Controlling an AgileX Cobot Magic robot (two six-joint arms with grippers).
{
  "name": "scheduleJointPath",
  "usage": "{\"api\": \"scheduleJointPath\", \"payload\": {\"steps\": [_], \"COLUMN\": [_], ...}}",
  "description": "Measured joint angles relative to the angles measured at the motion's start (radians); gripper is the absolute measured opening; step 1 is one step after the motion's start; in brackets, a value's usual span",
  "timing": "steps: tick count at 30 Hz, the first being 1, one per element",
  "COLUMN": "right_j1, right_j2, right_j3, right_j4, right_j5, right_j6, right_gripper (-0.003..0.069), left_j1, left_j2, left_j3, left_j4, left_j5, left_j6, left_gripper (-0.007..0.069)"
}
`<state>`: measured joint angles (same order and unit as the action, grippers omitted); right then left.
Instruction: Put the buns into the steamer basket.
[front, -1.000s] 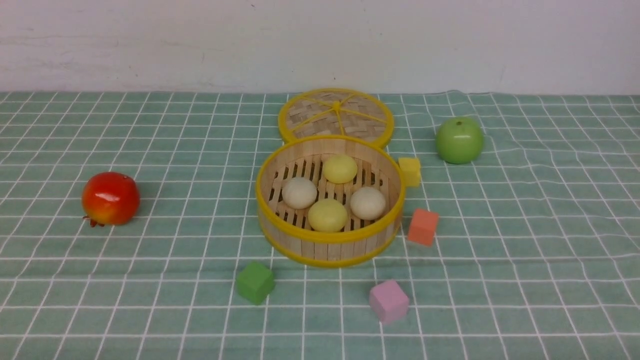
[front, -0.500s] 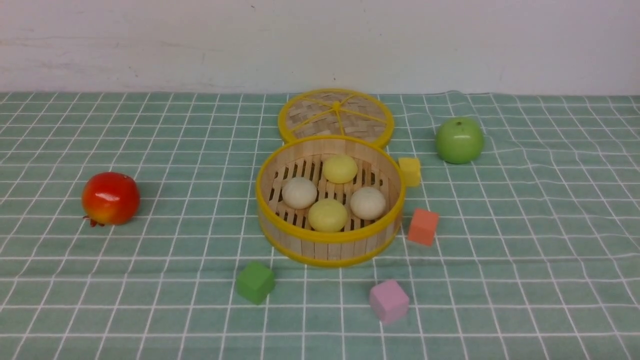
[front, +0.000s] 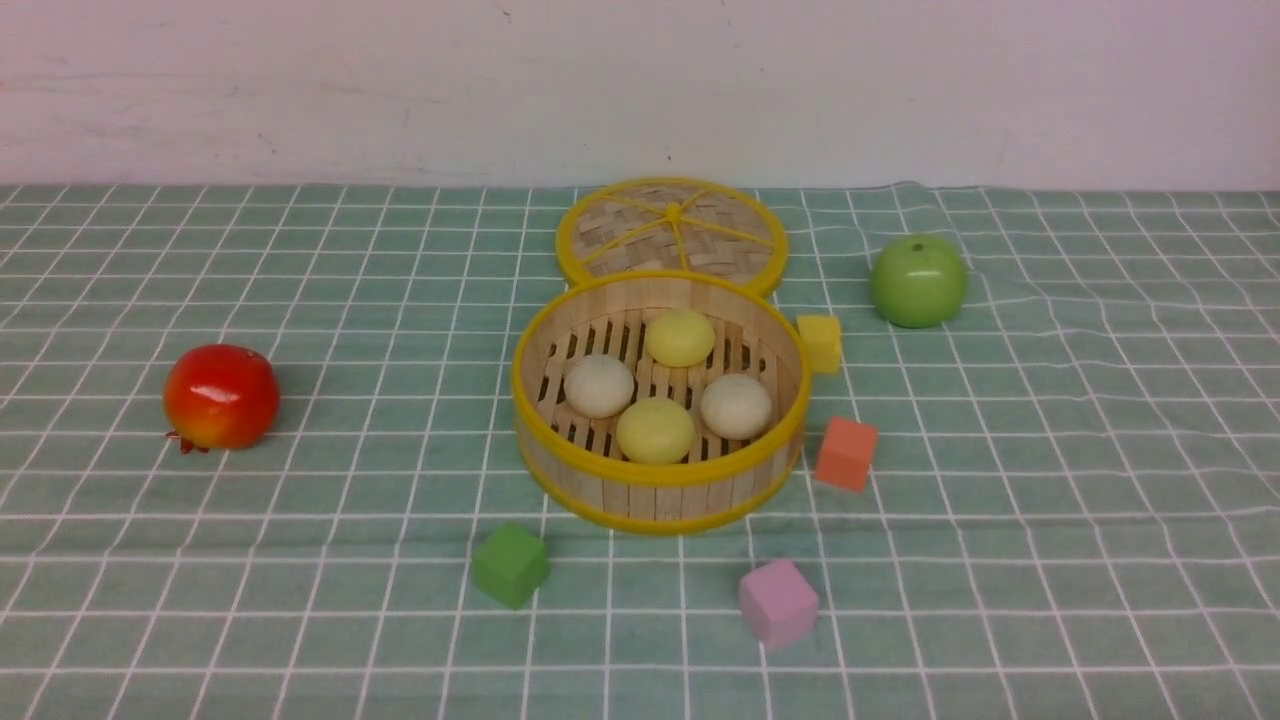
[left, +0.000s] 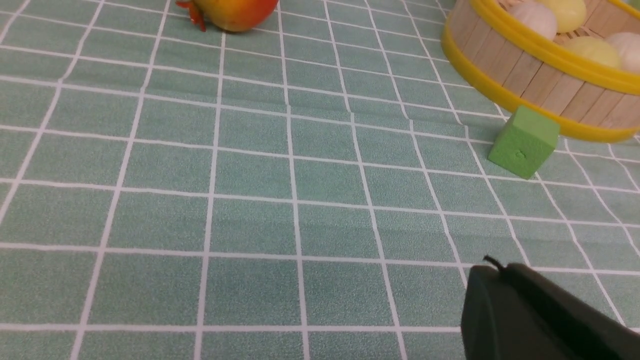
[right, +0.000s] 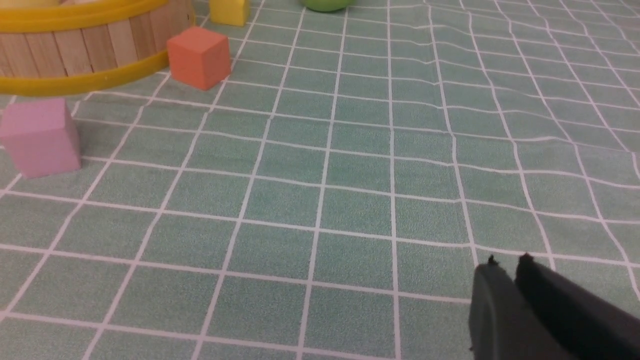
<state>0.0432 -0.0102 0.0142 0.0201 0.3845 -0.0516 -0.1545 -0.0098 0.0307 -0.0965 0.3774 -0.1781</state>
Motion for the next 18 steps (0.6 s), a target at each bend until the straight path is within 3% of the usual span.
{"api": "scheduleJointPath", "payload": {"steps": [18], "right_j1": [0.000], "right_j2": [0.000], "right_j3": [0.000], "right_j4": [0.000], "right_j5": [0.000], "right_j6": [-0.002], "right_gripper": [0.0095], "left_j1": [0.000], "left_j2": [0.000], "left_j3": [0.000], "left_j4": [0.007], "left_j5": [0.000], "left_j6": [0.000], "left_gripper": [-0.0005]}}
